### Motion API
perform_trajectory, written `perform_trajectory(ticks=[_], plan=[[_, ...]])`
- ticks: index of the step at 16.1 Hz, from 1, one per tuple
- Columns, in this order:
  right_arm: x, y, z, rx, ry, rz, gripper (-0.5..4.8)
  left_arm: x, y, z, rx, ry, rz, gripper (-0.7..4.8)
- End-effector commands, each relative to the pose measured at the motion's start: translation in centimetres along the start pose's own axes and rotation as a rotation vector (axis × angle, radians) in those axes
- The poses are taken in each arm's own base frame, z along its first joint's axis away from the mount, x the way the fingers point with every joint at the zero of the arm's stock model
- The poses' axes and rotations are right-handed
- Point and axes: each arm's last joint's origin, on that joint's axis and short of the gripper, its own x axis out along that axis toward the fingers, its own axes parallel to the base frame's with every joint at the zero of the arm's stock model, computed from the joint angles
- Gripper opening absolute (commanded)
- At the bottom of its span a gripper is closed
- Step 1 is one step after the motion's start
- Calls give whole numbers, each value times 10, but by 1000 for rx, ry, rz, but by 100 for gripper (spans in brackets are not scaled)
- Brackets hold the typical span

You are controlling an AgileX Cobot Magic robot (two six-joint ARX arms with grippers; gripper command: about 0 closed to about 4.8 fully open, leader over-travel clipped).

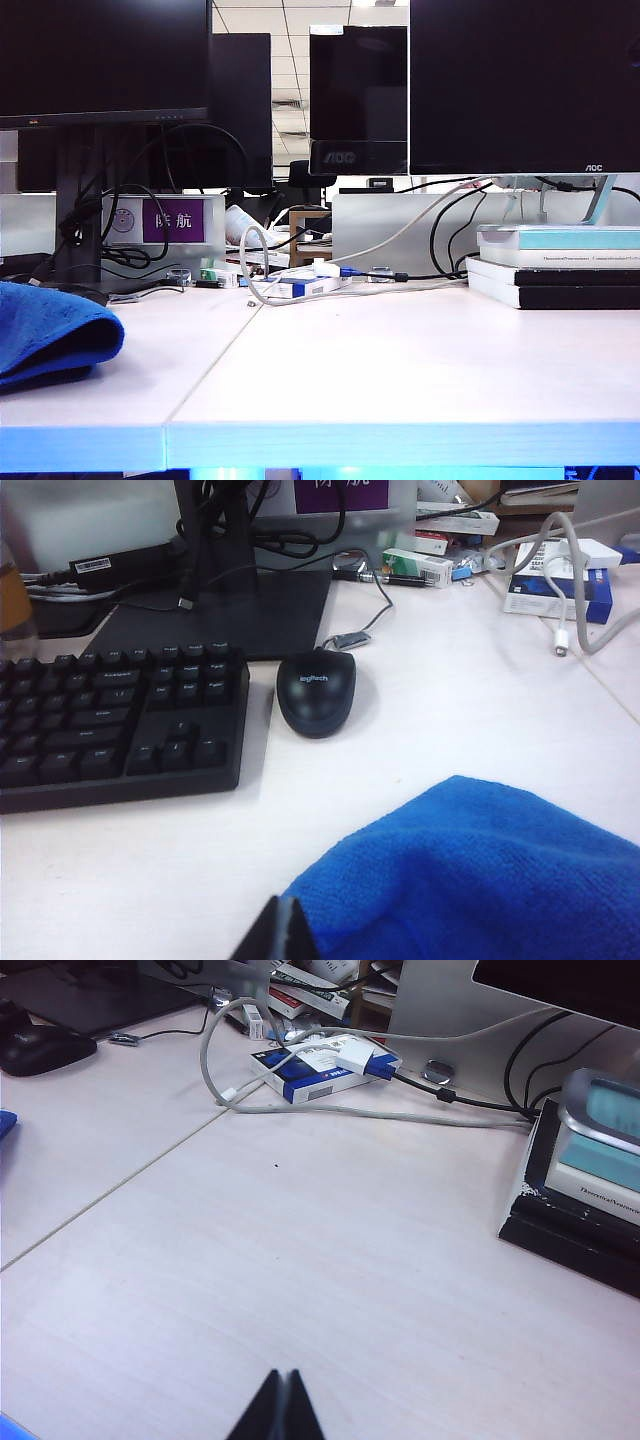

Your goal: Wipe the table from right to left using the rag.

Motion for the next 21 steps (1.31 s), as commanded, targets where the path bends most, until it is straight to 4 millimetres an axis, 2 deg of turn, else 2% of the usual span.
perform_trajectory(ticks=[1,3,6,9,11,15,17,21], plan=[[-1,-3,2,11,-10,-58,0,0,0,-2,3,17,1,-3],[1,-17,0,39,14,-256,0,0,0,-2,2,18,1,-3],[3,-34,-3,86,48,-453,0,0,0,-2,3,18,1,-3],[10,-50,-17,148,18,-651,0,0,0,-2,2,18,1,-3],[19,-53,-36,172,-9,-645,0,0,0,-2,2,18,1,-3],[27,-52,-75,194,12,-442,0,0,0,-2,3,18,1,-3],[26,-54,-92,212,-8,-469,0,0,0,-2,2,18,1,-3],[25,-56,-102,217,-18,-548,0,0,0,-2,2,18,1,-3]])
